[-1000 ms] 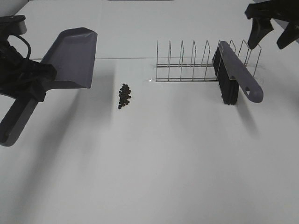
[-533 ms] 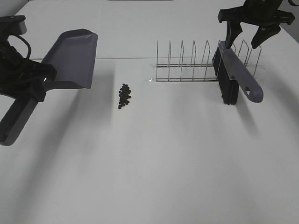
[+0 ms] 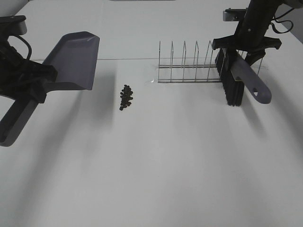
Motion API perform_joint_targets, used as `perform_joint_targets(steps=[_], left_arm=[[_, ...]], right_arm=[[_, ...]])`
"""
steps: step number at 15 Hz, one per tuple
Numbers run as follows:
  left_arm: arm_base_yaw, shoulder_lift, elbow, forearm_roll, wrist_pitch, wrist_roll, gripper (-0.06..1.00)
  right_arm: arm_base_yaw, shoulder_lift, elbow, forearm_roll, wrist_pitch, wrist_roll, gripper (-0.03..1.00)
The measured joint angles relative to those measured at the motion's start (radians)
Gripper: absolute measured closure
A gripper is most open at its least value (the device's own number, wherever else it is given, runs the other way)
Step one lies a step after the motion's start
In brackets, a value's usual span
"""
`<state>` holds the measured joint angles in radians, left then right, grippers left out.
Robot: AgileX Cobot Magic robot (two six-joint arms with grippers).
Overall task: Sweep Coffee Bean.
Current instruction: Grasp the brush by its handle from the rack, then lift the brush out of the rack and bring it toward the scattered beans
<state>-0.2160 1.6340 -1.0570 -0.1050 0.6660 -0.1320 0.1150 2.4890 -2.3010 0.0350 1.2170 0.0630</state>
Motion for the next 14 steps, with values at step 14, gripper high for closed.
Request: perform_joint_targets(steps=[14], left_arm=[[0.000, -0.001, 0.000, 0.005, 0.000, 0.001, 0.58]], right_arm=[[0.000, -0.137, -0.131, -0.009, 0.008, 0.084, 0.61]])
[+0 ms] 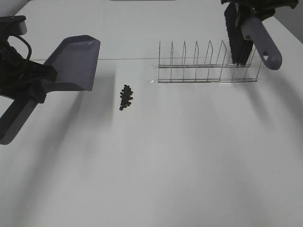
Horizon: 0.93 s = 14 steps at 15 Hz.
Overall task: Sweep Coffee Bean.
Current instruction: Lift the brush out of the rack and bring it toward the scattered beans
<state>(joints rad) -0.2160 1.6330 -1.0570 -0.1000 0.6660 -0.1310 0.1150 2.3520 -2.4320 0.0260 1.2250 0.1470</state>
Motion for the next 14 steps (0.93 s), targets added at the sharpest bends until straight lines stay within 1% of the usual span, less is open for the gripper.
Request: perform_joint_targets(steps=[2, 3, 4, 5, 6, 8, 11, 12, 14], left_arm=[[0.000, 0.000, 0.000, 0.012, 0.000, 0.000, 0.58], [0.000, 0.000, 0.000, 0.015, 0.000, 0.000, 0.58], [0.000, 0.005, 0.000, 0.015, 0.000, 0.000, 0.58], [0.000, 0.027, 0.000, 0.017, -0.005, 0.000, 0.58], [0.000, 0.040, 0.000, 0.017, -0.008, 0.000, 0.58], [0.000, 0.102, 0.000, 0.021, -0.015, 0.000, 0.58], [0.000, 0.201, 0.000, 0.023, -0.047, 0.000, 0.58], [0.000, 0.230, 0.000, 0.022, -0.059, 0.000, 0.58], [-0.017, 0.279, 0.000, 0.018, -0.093, 0.000, 0.58]], right_arm=[[0.000, -0.047, 0.023, 0.005, 0.000, 0.028, 0.61], [0.000, -0.086, 0.066, 0.018, 0.000, 0.041, 0.61], [0.005, -0.131, 0.136, 0.023, -0.001, 0.042, 0.61], [0.029, -0.200, 0.247, 0.009, 0.000, 0.043, 0.61], [0.044, -0.224, 0.286, -0.003, 0.000, 0.043, 0.61], [0.124, -0.290, 0.409, -0.070, 0.001, 0.044, 0.61], [0.271, -0.312, 0.515, -0.202, -0.001, 0.092, 0.61], [0.315, -0.308, 0.541, -0.229, -0.002, 0.104, 0.61], [0.372, -0.283, 0.563, -0.248, -0.003, 0.121, 0.61]])
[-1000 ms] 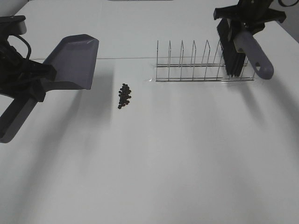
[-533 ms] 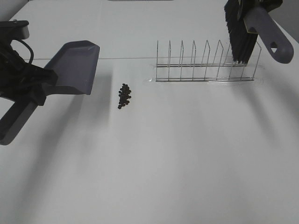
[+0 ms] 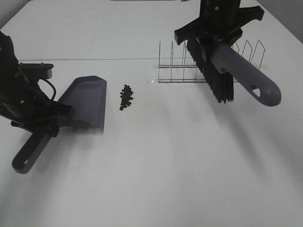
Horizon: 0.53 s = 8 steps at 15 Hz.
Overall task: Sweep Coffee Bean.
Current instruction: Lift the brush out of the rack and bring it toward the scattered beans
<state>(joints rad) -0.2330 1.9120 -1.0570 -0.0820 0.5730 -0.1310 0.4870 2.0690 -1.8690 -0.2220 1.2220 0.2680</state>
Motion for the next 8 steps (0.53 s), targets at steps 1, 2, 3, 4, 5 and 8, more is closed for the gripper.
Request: perform_joint_targets(steps=[1, 2, 3, 4, 5, 8], left_arm=[[-0.022, 0.021, 0.000, 0.000, -0.023, 0.000, 0.58], [-0.032, 0.032, 0.000, -0.001, -0.031, 0.000, 0.58], [-0.060, 0.065, 0.000, -0.004, -0.054, -0.006, 0.58], [-0.062, 0.075, 0.000, -0.001, -0.054, -0.018, 0.58], [-0.062, 0.081, 0.000, 0.013, -0.054, -0.033, 0.58], [-0.062, 0.084, 0.000, 0.077, -0.059, -0.108, 0.58]], right_arm=[[0.021, 0.024, 0.002, -0.002, 0.000, 0.001, 0.61], [0.029, 0.038, 0.002, -0.002, 0.000, 0.003, 0.61], [0.055, 0.095, 0.002, -0.003, 0.000, 0.005, 0.61], [0.061, 0.123, 0.002, 0.001, 0.000, 0.005, 0.61], [0.066, 0.150, 0.002, 0.001, 0.000, 0.005, 0.61], [0.074, 0.212, -0.008, 0.011, -0.002, 0.005, 0.61]])
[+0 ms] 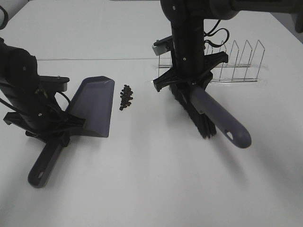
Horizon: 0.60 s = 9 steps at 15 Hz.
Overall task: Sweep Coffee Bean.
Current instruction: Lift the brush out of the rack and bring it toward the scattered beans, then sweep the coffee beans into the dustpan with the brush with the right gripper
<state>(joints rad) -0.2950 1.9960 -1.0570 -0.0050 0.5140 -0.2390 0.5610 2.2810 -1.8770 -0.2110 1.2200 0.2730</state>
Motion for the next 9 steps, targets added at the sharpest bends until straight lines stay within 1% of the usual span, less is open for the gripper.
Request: perform_joint_targets(steps=[2, 5, 7, 8, 9], left_arm=[[0.000, 0.000, 0.000, 0.020, -0.010, -0.026, 0.58], [0.000, 0.002, 0.000, 0.024, -0.017, -0.030, 0.58], [0.000, 0.002, 0.000, 0.024, -0.019, -0.031, 0.58], [0.000, 0.002, 0.000, 0.024, -0.019, -0.033, 0.58], [0.000, 0.002, 0.000, 0.024, -0.019, -0.033, 0.58]], right_arm=[[0.019, 0.037, -0.038, 0.022, -0.003, -0.001, 0.61], [0.052, 0.105, -0.137, 0.050, 0.000, -0.013, 0.61], [0.082, 0.154, -0.219, 0.069, 0.005, -0.042, 0.61], [0.100, 0.180, -0.267, 0.092, 0.005, -0.060, 0.61], [0.120, 0.219, -0.343, 0.147, 0.005, -0.089, 0.61]])
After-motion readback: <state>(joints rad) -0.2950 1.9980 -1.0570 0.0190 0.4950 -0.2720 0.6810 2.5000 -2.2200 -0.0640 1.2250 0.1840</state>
